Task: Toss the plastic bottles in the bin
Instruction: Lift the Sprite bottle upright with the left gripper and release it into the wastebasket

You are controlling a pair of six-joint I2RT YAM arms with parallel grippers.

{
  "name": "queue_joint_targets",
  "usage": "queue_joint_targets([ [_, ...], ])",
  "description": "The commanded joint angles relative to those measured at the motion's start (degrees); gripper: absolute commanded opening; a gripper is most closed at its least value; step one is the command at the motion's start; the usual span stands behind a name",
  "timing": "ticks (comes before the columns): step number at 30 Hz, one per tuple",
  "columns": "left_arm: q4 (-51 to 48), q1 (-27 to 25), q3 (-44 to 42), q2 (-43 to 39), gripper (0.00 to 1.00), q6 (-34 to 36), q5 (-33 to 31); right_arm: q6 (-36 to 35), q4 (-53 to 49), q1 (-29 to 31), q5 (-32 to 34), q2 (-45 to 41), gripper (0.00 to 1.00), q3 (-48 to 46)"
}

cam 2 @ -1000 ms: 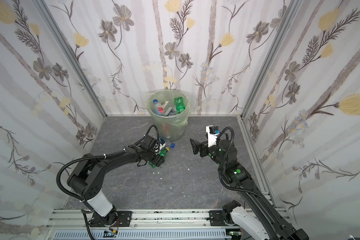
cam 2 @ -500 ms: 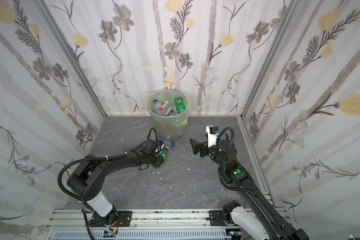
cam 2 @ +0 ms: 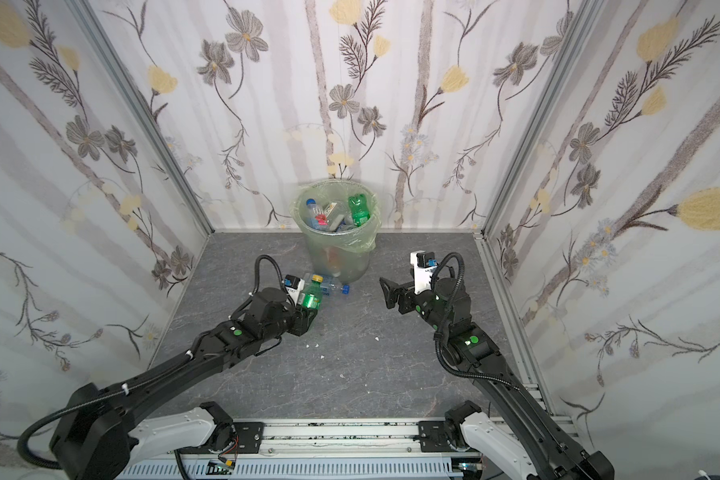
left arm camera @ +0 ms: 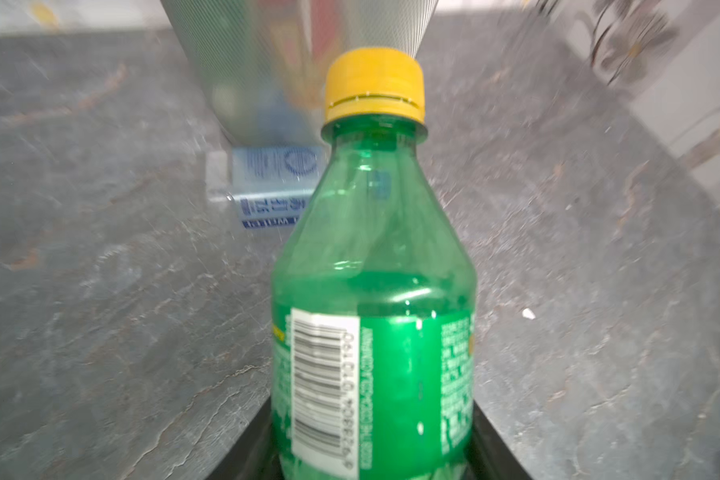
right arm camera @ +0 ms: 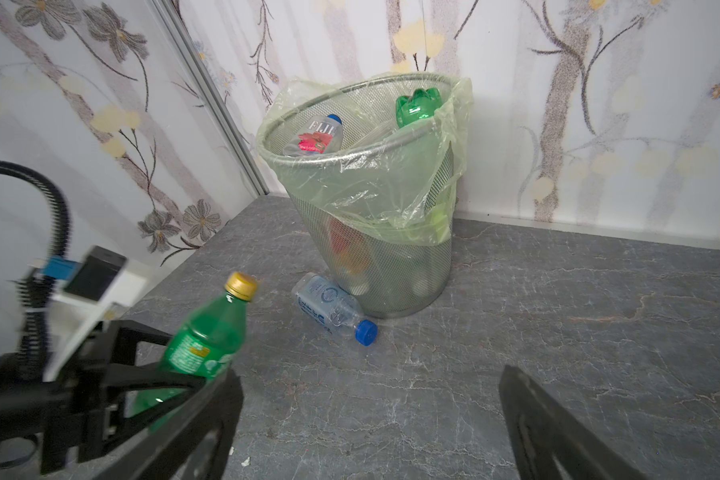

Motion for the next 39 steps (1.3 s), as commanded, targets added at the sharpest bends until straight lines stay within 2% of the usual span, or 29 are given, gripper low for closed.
queue_joint_targets([
  [1, 1.84, -0.09, -2.17, -9.47, 0.51, -3.90, -4.92, -0.67, 2.10, 0.04, 0.75, 1.16, 0.97, -0.04],
  [5, 1.56, -0.21, -3.54, -19.39, 0.51, -4.58, -6.73, -0.54, 3.14, 0.03, 0.21, 2.14, 0.96, 0.21],
  [8, 0.79, -0.21, -1.90, -22.79, 0.51, -5.41, -6.11, -0.62, 2.94, 0.01, 0.06, 2.76, 0.96, 0.95],
  [12, 0.51, -0.32, 3.49, -22.98, 0.51, -4.93, -3.90, -1.15, 2.17, 0.03, 0.22, 3.12, 0.96, 1.63],
  [17, 0.12, -0.32, 10.72, -18.90, 0.51, -2.44, -3.04, -1.50, 1.26, 0.01, 0.89, 2.49, 0.96, 1.63],
  [22, 0.23, -0.28, 21.69, -7.68, 0.51, -2.50, -1.78, -2.16, 0.20, -0.03, 2.10, 1.04, 0.96, 1.28],
  [25, 0.33, -0.03, 31.94, 4.41, 0.51, 0.33, 0.17, -2.81, -0.18, -0.04, 2.69, 0.24, 0.97, 1.12],
  [28, 0.16, 2.82, 46.65, 19.17, 0.51, 0.10, 4.47, -2.93, -0.02, -0.08, 2.71, -0.21, 0.97, 0.60],
  [30, -0.46, 5.85, 56.91, 29.11, 0.59, -3.49, 7.87, -2.55, -0.12, -0.06, 2.05, -0.10, 0.96, 0.33],
  [31, -1.31, 7.02, 60.61, 32.68, 0.69, -5.62, 7.62, -2.13, -0.02, -0.07, 1.52, -0.06, 0.96, 0.19],
  [33, -2.83, 9.29, 66.67, 39.14, 0.99, -8.49, 8.07, -0.97, 0.18, 0.02, 0.16, -0.33, 0.95, -0.12],
  [35, -3.97, 9.96, 68.44, 41.26, 1.00, -10.05, 8.15, -0.52, -0.02, 0.03, -1.15, -0.89, 0.95, -0.22],
  [39, -3.89, 9.68, 62.76, 37.30, 1.00, -9.49, 7.31, -0.62, -0.07, 0.00, -1.26, -2.59, 0.95, -2.69],
])
